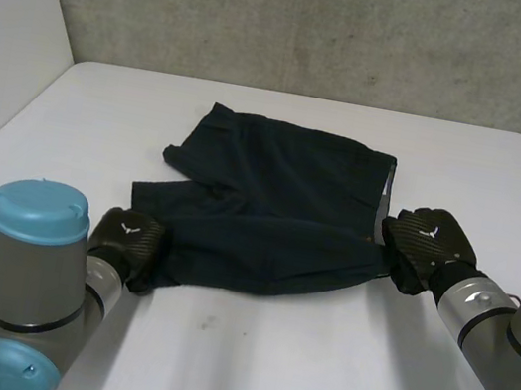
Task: Fold the shorts.
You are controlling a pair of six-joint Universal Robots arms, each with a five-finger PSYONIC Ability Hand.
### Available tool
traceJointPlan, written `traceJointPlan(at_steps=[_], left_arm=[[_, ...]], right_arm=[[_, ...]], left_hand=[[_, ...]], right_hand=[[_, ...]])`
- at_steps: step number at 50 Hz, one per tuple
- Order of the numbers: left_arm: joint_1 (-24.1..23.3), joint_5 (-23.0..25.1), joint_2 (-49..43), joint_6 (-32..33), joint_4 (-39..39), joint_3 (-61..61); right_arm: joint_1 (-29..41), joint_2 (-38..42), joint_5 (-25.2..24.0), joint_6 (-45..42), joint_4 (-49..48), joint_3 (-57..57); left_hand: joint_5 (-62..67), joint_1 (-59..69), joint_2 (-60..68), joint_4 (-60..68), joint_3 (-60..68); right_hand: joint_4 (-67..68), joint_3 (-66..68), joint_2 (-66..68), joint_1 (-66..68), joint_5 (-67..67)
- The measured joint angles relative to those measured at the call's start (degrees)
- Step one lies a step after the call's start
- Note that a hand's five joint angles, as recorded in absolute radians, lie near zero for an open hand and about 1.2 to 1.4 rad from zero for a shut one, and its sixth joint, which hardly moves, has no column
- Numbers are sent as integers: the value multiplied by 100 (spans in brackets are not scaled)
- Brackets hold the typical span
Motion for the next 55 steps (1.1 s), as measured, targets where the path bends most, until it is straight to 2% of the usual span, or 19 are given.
traceJointPlan(at_steps=[11,14,15,17,28,29,35,39,42,46,50,55], left_arm=[[5,2,-269,39,138,168],[11,5,-304,52,148,196],[13,9,-302,57,149,201],[16,16,-284,63,148,195],[48,51,552,257,55,-124],[55,79,1323,546,-46,-458],[53,356,2824,1101,-551,-1035],[48,672,3634,1312,-1307,-1256],[55,985,4182,1398,-2219,-1359],[91,1200,4381,1412,-2649,-1371],[143,1302,4321,1408,-2566,-1327],[187,1300,3563,1433,-1574,-1021]], right_arm=[[3,0,0,-1,0,10],[3,-2,0,0,4,5],[3,-8,0,0,8,-1],[2,-18,-2,0,21,-11],[10,-275,-9,-170,314,-77],[6,-576,-27,-527,859,-144],[-12,-1006,-51,-1319,2240,-300],[-24,-1266,-59,-1882,3411,-330],[-71,-1526,-98,-2449,4580,-289],[-189,-1688,-191,-2787,5151,-254],[-312,-1753,-300,-2897,5251,-255],[-414,-1474,-364,-2575,4706,-401]], left_hand=[[833,796,870,876,867],[1312,1269,1340,1361,1348],[1990,1880,2022,2032,2020],[2404,2121,2505,2504,2467],[2436,2121,2609,2639,2566],[2436,2121,2609,2640,2566],[2437,2121,2609,2642,2566],[2438,2121,2609,2642,2566],[2436,2122,2620,2643,2577],[2436,2122,2629,2644,2586],[2436,2122,2629,2645,2586],[2438,2122,2635,2645,2595]], right_hand=[[0,0,0,0,0],[1,0,0,0,0],[0,0,0,0,0],[0,0,0,0,0],[0,0,0,0,0],[0,0,0,0,0],[1,0,0,0,0],[0,0,0,0,0],[0,0,0,0,0],[0,0,0,0,0],[1,0,0,0,0],[0,0,0,42,0]])
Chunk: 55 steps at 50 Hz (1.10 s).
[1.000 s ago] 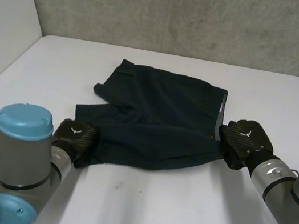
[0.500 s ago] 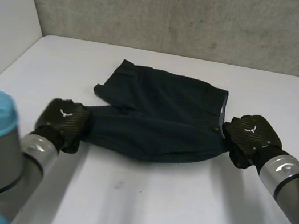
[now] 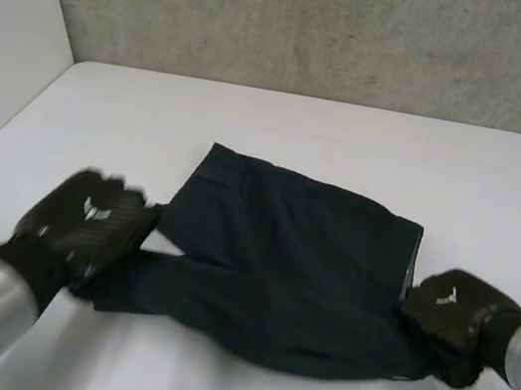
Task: Fold the shorts.
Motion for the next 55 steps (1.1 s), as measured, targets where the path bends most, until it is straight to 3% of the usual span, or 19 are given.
traceJointPlan(at_steps=[9,11,16,29,36,38,40,49,55], left_arm=[[5,-45,-1781,158,1665,1014],[4,-35,-2770,368,2313,1769],[14,-2,-4266,743,3115,3097],[82,245,-6562,949,3615,5545],[80,348,-6987,943,3784,5957],[64,342,-6998,937,3834,5931],[51,333,-6963,934,3854,5860],[14,318,-6443,910,3878,5280],[21,315,-6321,899,3876,5180]], right_arm=[[20,804,312,812,-1209,-577],[48,1176,605,1029,-1723,-977],[80,1896,1094,1153,-2362,-1758],[239,3617,1683,1137,-2543,-3493],[253,3899,1751,1275,-2577,-3762],[248,3830,1742,1600,-2636,-3822],[237,3767,1689,1921,-2645,-3893],[125,3901,575,4058,-1795,-4792],[118,4424,255,4554,-1259,-5350]], left_hand=[[-1,22,0,1,0],[-1,23,0,1,0],[-1,23,0,1,0],[0,24,1,2,0],[-1,24,2,1,0],[-1,24,2,1,0],[-1,24,2,2,0],[-1,24,2,2,12],[-1,24,2,1,12]], right_hand=[[0,0,0,0,0],[0,0,0,0,0],[0,0,0,6,3],[0,0,0,136,85],[-652,-607,-642,-379,-436],[-2742,-2753,-2767,-2141,-2455],[-3398,-3317,-3353,-2645,-3155],[-4707,-4593,-4498,-3683,-4457],[-4733,-4611,-4498,-3703,-4494]])
